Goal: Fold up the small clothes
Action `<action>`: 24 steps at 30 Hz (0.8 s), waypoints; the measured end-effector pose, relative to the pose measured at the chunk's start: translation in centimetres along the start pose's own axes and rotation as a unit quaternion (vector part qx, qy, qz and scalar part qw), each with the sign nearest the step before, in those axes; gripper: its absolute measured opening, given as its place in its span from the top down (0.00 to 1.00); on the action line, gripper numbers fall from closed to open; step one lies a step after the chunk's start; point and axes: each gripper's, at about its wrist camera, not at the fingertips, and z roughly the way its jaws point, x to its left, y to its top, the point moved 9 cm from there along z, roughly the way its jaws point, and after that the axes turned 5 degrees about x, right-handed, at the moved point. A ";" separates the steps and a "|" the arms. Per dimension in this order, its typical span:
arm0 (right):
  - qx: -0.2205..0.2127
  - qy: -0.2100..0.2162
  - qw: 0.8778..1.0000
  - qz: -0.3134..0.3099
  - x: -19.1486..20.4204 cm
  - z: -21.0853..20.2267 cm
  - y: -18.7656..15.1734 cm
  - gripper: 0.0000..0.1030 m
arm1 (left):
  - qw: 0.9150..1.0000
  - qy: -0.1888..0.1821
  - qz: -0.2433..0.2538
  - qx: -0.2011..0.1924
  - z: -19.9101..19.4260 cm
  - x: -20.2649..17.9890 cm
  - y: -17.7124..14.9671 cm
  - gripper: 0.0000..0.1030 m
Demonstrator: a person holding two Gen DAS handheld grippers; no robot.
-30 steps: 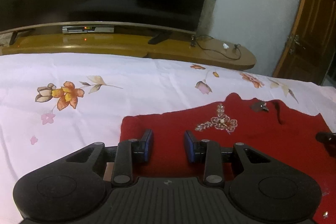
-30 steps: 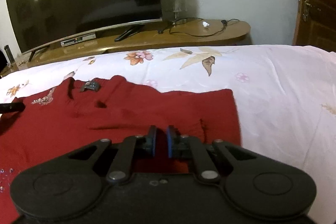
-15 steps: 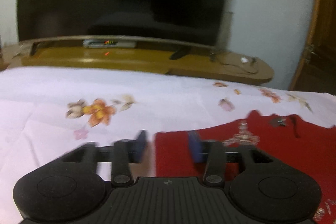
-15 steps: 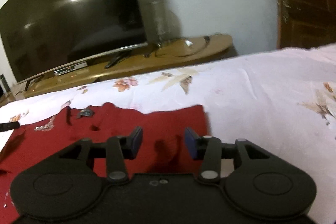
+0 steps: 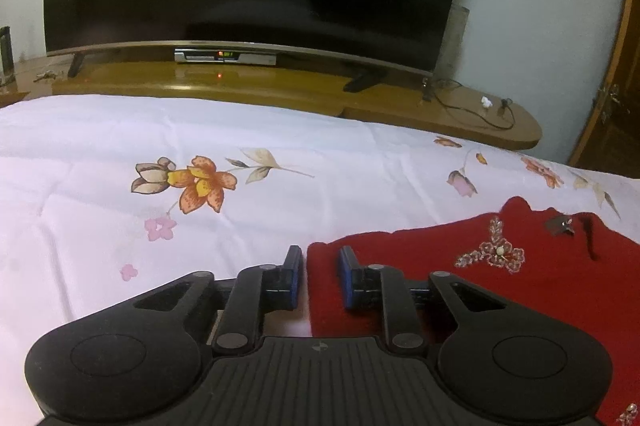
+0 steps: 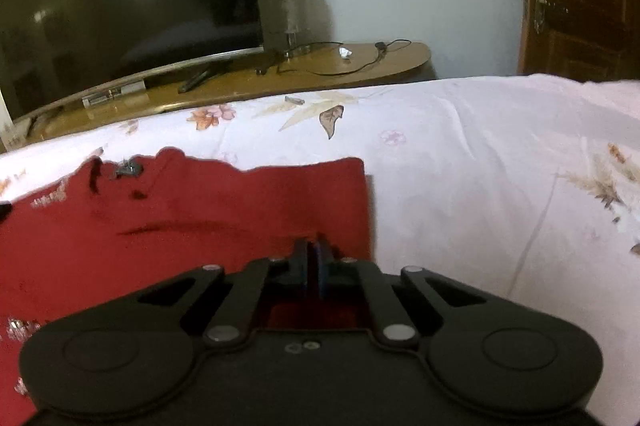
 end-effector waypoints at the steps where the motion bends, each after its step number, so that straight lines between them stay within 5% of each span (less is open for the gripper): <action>1: -0.006 0.009 1.000 0.020 -0.3 -0.5 0.5 0.84 | 1.000 0.003 -0.004 -0.003 -0.5 0.2 0.1 0.71; 3: -0.036 0.031 0.997 0.060 -1.2 -2.4 1.5 0.78 | 1.000 0.006 -0.006 -0.025 -2.2 0.3 0.2 0.71; 7: -0.029 0.075 0.991 0.110 -2.6 -4.6 0.6 0.79 | 0.998 -0.012 0.015 -0.066 -6.0 -1.5 -0.2 0.71; 11: 0.011 0.109 0.987 0.116 -1.6 -3.8 -1.8 0.79 | 0.997 -0.045 0.040 -0.037 -6.1 -4.1 -2.7 0.71; 14: 0.028 0.099 0.991 0.090 -0.1 -2.6 -2.5 0.79 | 0.998 -0.030 0.061 -0.013 -4.9 -4.9 -4.0 0.67; 17: 0.017 0.069 0.996 0.055 0.9 -2.7 -2.0 0.91 | 0.998 -0.031 0.045 -0.006 -4.6 -4.4 -3.5 0.67; 24: -0.024 0.066 0.997 0.037 1.4 -7.0 -1.3 0.93 | 0.998 -0.035 0.045 -0.008 -4.8 -4.3 -4.2 0.67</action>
